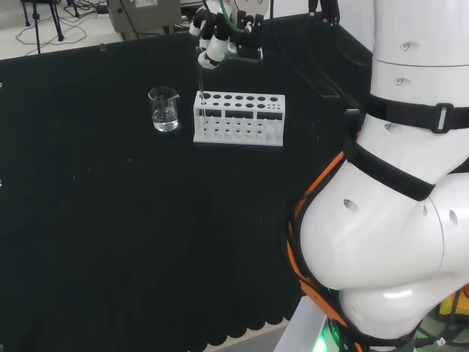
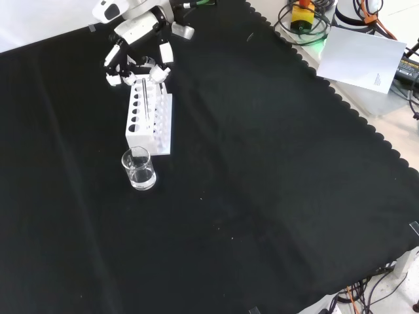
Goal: Put the glass rod back on the white test tube rack.
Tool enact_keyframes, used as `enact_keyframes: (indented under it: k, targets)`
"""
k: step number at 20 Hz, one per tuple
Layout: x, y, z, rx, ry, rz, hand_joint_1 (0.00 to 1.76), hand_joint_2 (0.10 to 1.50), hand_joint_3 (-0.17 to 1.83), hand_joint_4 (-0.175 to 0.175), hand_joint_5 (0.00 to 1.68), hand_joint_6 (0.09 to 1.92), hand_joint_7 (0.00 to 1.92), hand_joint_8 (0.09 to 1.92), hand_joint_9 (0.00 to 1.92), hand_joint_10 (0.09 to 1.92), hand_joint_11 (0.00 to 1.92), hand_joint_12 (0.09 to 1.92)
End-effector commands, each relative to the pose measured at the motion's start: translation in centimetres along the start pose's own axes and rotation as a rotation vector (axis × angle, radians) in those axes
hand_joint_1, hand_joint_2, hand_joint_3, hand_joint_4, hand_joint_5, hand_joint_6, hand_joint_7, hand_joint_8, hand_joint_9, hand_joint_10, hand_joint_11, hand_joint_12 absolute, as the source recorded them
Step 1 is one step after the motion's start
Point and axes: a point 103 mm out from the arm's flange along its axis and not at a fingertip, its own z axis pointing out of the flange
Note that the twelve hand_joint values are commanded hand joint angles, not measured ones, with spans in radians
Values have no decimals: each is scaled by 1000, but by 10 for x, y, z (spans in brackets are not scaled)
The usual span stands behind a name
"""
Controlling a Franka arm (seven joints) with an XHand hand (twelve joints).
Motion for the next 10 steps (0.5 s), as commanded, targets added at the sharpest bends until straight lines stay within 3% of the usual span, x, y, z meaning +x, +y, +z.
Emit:
enact_keyframes:
  k: [1, 10]
  targets:
    - [-2, -3, -3, -14, 2, 3, 1377, 312, 992, -175, 360, 859, 967, 783, 1843, 521, 1592, 869]
    - [-12, -20, -25, -45, -5, 22, 1381, 322, 985, -175, 413, 867, 964, 781, 1843, 514, 1590, 867]
